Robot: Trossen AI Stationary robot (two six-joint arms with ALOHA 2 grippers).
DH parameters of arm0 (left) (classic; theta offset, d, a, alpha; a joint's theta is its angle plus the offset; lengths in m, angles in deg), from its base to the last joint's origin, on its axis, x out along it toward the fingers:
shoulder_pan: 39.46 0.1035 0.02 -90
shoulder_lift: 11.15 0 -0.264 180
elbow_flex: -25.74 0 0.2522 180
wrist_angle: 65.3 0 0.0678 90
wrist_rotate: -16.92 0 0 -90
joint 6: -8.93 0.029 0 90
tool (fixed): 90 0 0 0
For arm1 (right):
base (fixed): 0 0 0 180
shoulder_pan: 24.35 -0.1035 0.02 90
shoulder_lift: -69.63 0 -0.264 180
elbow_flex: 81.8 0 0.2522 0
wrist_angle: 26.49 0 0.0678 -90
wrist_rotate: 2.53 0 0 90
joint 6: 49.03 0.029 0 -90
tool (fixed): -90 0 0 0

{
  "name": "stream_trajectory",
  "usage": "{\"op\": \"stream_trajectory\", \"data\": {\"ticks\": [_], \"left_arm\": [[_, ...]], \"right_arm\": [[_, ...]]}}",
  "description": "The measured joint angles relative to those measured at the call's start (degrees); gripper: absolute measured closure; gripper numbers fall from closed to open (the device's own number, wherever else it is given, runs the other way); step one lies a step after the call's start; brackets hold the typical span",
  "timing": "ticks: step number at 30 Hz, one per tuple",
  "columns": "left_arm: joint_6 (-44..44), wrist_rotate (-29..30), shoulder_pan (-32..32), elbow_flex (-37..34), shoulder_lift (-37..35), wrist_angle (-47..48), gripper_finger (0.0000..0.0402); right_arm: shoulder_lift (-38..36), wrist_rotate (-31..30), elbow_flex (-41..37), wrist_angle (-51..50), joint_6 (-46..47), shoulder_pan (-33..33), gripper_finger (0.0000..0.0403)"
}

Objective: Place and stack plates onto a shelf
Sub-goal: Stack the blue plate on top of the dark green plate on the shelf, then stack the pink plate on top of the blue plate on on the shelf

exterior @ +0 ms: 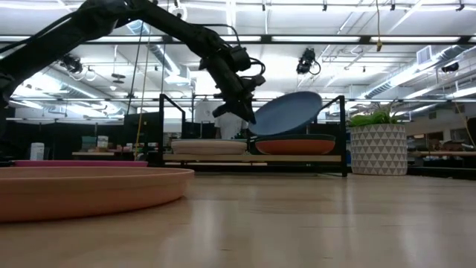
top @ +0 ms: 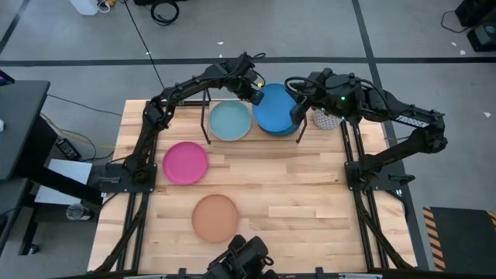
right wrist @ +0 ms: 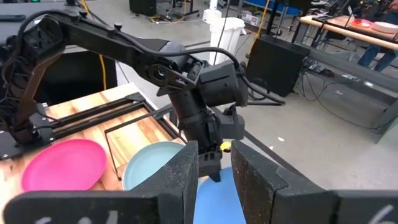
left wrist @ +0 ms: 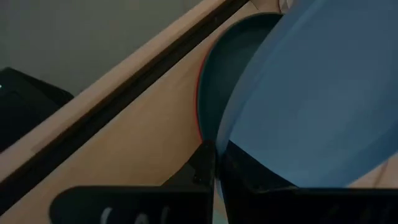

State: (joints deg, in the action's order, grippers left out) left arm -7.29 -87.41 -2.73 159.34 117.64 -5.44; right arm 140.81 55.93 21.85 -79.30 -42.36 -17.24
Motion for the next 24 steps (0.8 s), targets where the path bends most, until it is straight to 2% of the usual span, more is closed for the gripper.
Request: {"op": "stream_trajectory", "data": {"ticks": [8, 21, 24], "left_arm": [[1.92, 0.51, -1.64, 0.0, 0.0, -2.04, 0.0379], [2.03, 1.58, -2.13, -0.22, 0.0, -3.79, 0.0307], [2.07, -1.83, -2.07, -0.24, 0.0, -4.6, 0.0293]], "right_arm": [[0.0, -0.19, 0.0, 0.0, -0.22, 0.0, 0.03], [0.0, -0.16, 0.0, -0.02, -0.26, -0.02, 0.03], [0.0, -0.13, 0.0, -0.04, -0.33, -0.02, 0.03]]}}
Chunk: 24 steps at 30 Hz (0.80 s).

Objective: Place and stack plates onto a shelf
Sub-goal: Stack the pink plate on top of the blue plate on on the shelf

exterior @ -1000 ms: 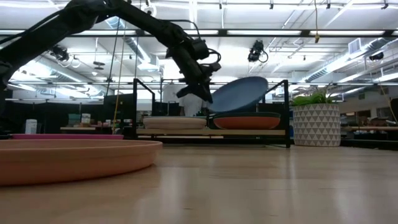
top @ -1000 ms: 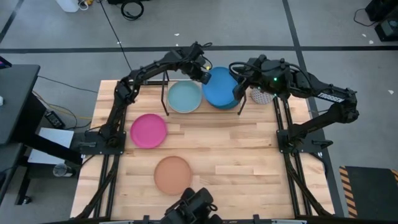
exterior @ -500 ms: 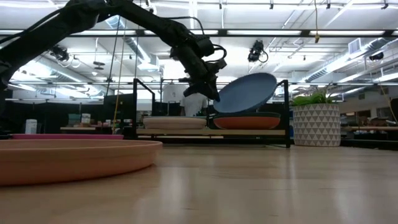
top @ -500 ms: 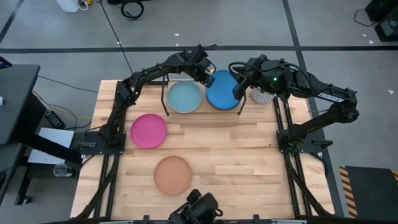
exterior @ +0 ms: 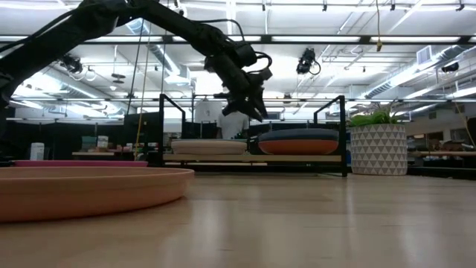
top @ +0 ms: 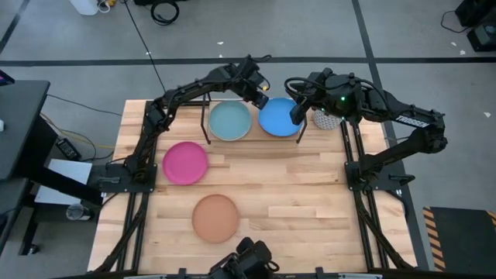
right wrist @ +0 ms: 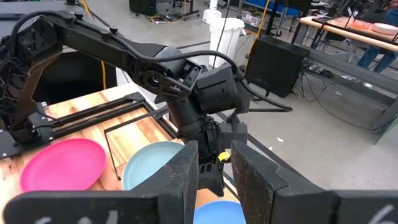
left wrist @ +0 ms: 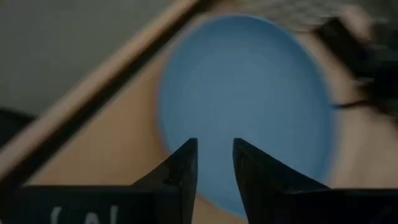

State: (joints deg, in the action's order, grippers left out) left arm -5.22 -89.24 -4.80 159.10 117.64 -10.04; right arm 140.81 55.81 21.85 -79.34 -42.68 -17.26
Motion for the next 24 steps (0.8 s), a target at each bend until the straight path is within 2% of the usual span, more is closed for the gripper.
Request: {"op": "stream_trajectory", "data": {"ticks": [4, 11, 16, 19, 24], "left_arm": [[4.51, -9.74, -0.18, 1.21, -1.33, 1.53, 0.0288], [23.8, -5.48, -4.81, 1.49, -10.84, 16.65, 0.0297], [31.01, -5.99, -9.8, 0.77, -16.43, 25.44, 0.0298], [31.2, -6.68, -13.43, -4.1, -20.81, 26.08, 0.0299], [27.42, -6.78, -19.64, -17.5, -31.28, 24.32, 0.0299]], "right_arm": [[0.0, 0.01, 0.0, 0.0, -0.7, 0.0, 0.03], [-0.19, -0.01, 0.01, -0.2, -0.52, -0.49, 0.03], [-0.7, -0.07, 0.02, -0.72, 0.13, -2.03, 0.03], [-0.74, -1.05, 0.02, -0.68, 1.52, -3.06, 0.03], [-0.56, -1.47, 0.02, -0.36, 3.09, -5.05, 0.03]]}}
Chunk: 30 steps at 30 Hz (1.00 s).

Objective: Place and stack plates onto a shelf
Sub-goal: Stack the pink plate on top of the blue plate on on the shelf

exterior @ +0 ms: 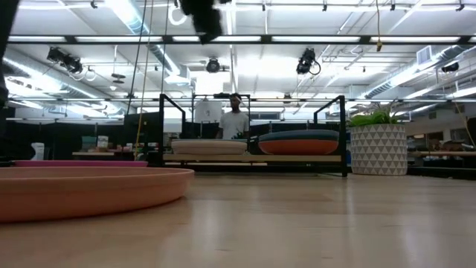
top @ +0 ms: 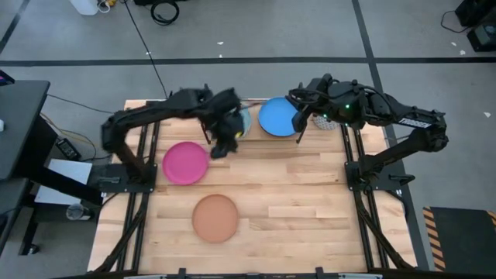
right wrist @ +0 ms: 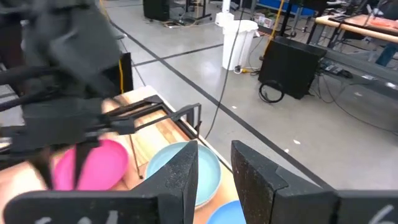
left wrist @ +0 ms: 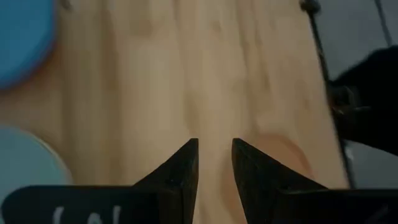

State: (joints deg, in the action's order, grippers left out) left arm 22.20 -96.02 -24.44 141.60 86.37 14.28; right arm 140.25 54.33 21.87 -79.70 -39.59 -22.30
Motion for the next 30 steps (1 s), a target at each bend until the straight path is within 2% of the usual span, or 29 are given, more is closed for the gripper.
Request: {"op": "stream_trajectory", "data": {"ticks": [5, 9, 12, 18, 24, 30], "left_arm": [[-7.59, 1.17, -5.38, -13.27, -8.89, -0.24, 0.0299], [-15.7, 5.6, -10.44, -24.84, -15.27, -1.03, 0.0299], [-22.56, 11.11, -14.69, -33.01, -19.61, -3.03, 0.0299], [-35.69, 26.77, -23.43, -45.51, -24.75, -8.26, 0.0299], [-43.03, 43.8, -33.4, -55.33, -25.36, -16.78, 0.0299], [-50.25, 53.16, -38.03, -63.45, -25.31, -24.38, 0.0299]], "right_arm": [[0.78, -0.03, 0.0, 1.3, 0.42, -0.88, 0.03], [1.4, 0.04, 0.0, 1.96, 2.24, -0.92, 0.03], [1.58, 0.14, 0.0, 2.32, 3.36, -1.01, 0.03], [2.45, -0.06, 0.0, 2.46, 3.51, -1.68, 0.03], [3.75, 0.01, 0.0, 2.58, 3.92, -2.34, 0.03], [5.13, -0.08, 0.0, 2.99, 4.74, -3.63, 0.03]]}}
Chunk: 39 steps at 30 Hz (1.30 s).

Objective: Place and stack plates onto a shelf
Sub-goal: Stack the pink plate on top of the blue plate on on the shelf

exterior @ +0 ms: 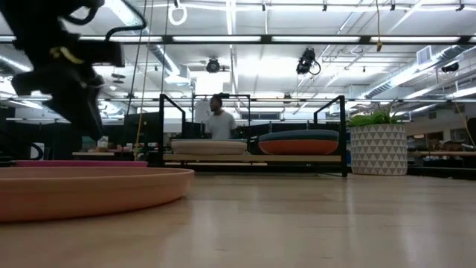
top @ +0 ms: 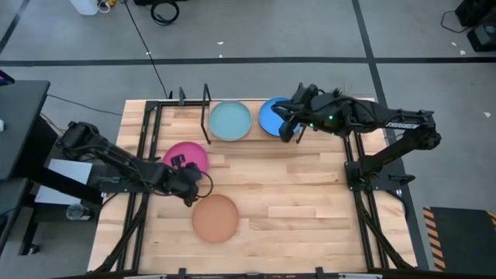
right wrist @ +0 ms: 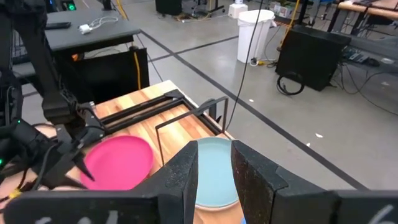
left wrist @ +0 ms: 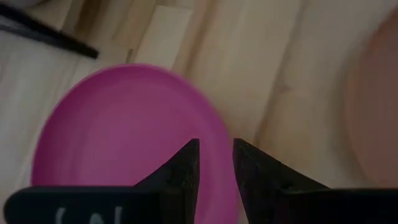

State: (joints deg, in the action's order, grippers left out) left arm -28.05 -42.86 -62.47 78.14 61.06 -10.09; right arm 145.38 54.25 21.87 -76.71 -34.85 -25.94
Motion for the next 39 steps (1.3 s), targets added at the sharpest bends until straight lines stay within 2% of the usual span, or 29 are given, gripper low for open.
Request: {"op": "stream_trajectory", "data": {"ticks": [4, 7, 12, 17, 23, 28, 37, 39], "left_arm": [[-3.92, 2.93, -0.65, -2.81, 0.0, -1.35, 0.0299], [-4.34, 3.01, -0.65, -4.38, 0.02, -4.88, 0.0293], [-4.05, 0.91, -0.67, -6.76, 0.02, -12.48, 0.0254], [-4.46, 1.09, -0.19, -9.27, 0.55, -13.94, 0.0207], [-3.01, 1.06, -0.04, -13.07, 0.55, -16.08, 0.02], [1.81, 0.55, -0.04, -13.82, 0.57, -16.47, 0.0232], [4.31, -3.1, -0.04, -13.77, 0.55, -16.26, 0.0371], [2.97, -3.53, -0.04, -13.63, 0.47, -16.17, 0.0385]], "right_arm": [[0.88, -0.02, 0.0, 0.46, 0.28, -0.19, 0.03], [1.14, 0.21, -0.02, 0.68, 0.7, -0.19, 0.03], [1.1, 0.22, 0.0, 0.88, 0.88, -0.19, 0.03], [1.07, 0.23, 0.0, 0.92, 0.88, -0.19, 0.03], [1.07, 0.25, 0.0, 1.32, 0.84, -0.18, 0.03], [1.05, 0.22, 0.0, 1.31, 0.8, -0.17, 0.03], [1.03, -0.04, 0.0, 1.54, 0.67, -0.17, 0.03], [1.02, -0.06, 0.0, 2.01, 0.36, -0.17, 0.03]]}}
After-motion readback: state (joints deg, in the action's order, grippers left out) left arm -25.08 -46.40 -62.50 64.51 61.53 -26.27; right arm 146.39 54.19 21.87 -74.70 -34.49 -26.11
